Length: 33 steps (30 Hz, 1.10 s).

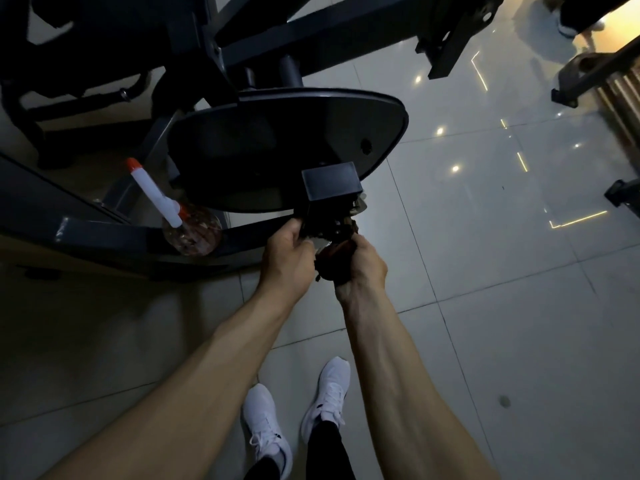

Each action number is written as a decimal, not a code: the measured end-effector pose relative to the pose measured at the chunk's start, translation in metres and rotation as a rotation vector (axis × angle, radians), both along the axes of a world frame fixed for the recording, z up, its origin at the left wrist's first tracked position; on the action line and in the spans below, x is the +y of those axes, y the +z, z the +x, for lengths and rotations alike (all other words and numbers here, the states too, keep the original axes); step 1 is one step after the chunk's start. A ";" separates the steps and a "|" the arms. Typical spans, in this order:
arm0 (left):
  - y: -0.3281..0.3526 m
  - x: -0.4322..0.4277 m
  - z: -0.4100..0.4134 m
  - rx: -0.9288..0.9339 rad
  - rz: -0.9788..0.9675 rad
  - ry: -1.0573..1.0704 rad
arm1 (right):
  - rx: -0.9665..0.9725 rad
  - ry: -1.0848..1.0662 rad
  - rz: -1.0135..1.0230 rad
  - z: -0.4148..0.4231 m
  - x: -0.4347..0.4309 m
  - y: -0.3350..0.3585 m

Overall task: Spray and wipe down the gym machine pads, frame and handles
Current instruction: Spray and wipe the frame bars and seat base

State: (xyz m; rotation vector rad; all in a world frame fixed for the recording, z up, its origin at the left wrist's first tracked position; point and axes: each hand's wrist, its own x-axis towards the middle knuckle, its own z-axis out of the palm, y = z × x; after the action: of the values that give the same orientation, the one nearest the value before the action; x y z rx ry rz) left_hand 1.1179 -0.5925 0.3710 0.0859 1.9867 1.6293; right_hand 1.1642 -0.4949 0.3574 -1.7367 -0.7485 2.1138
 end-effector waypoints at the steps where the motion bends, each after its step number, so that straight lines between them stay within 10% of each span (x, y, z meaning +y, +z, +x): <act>1: 0.003 0.000 -0.001 0.003 0.001 -0.001 | 0.030 0.004 -0.058 0.000 0.000 0.001; 19: 0.006 -0.002 -0.008 -0.016 0.067 0.023 | 0.324 -0.065 -0.535 -0.011 -0.047 -0.008; 33: 0.021 -0.008 -0.005 -0.083 0.182 0.041 | 0.232 -0.272 -0.272 -0.021 -0.031 0.025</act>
State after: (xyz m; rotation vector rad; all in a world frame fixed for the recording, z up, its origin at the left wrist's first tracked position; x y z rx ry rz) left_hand 1.1133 -0.6002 0.3924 0.0450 1.7862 1.8076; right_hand 1.1435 -0.5256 0.3827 -1.5716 -0.1570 2.2475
